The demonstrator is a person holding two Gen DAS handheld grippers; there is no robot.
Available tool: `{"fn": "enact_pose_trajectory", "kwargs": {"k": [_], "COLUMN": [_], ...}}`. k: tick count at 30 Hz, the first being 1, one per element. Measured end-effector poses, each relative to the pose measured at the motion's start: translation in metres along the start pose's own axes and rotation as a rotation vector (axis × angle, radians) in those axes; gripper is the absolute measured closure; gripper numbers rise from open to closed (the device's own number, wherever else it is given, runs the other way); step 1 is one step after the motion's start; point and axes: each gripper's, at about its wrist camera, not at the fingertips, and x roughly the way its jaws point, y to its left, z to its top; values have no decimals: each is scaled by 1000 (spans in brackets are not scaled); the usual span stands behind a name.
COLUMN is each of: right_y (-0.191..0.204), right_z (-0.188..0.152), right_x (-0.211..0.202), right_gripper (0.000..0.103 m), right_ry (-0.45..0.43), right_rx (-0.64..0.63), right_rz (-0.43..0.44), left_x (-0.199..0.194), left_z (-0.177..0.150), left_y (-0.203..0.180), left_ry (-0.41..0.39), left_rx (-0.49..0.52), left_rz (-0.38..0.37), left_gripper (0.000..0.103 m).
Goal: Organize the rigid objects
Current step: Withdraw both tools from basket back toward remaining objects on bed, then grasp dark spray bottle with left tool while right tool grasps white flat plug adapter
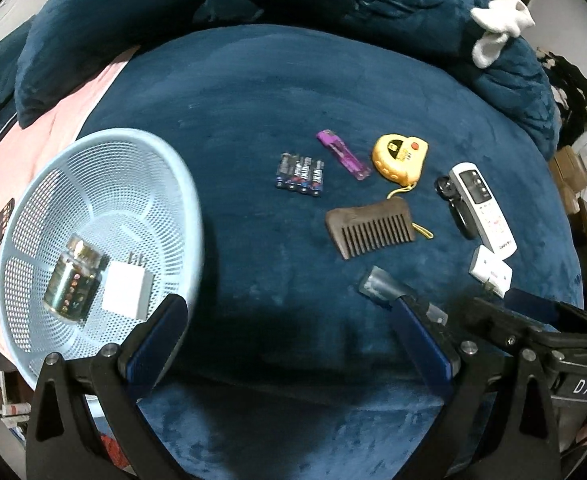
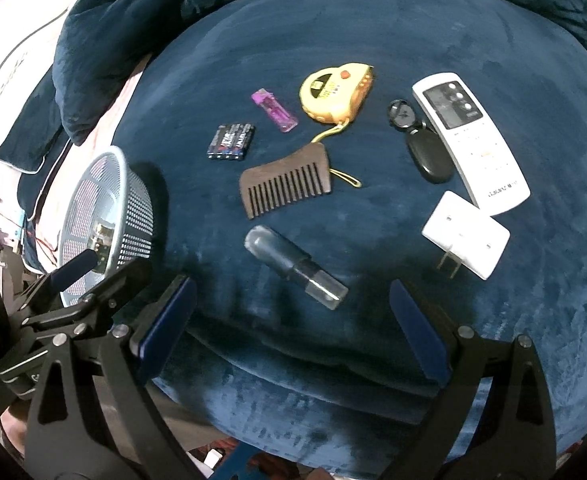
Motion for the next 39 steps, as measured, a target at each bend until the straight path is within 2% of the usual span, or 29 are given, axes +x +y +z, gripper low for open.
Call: {"fn": "enact_pose_trajectory", "kwargs": {"k": [14,18,24,27,29,32,34,36,39], "right_y": [-44,-58,-95,-109,-113,-113,-111,-108,-104], "right_z": [-7,-6,-3,-3,-4,-3,-2,-1,1], "right_x": [-13,-21,-31,-32,-31,-28,-27,-25,-20], "right_gripper": [4,4,4,4,4,4,4,4,4], "right_ry": [-21,-41,-79,-90,-88,-78,-74,-69,-60], "right_rx": [88,113,226,284,303,305,293,280,266], "right_rz": [-5,-13,-46,-53,-48,-47,-52,-55,-63], "left_x": [18,29,53,67,76,87,93,98,102], "left_z": [1,-2,-11,-16,-17,-16,-13,-11,-8], "left_y": [-41,-50,-62,-67,-67,-67,-67,-69,-80], "left_ry": [35,59,109,123,133,139,143,154,163], "left_rx": [30,37,16,-26,-69,-114,-140,-142,-91], "left_rz": [-78,-75,-98,-105,-98,-72,-49,-45,-26], "left_gripper": [1,1,1,1,3,15,16,16,16]}}
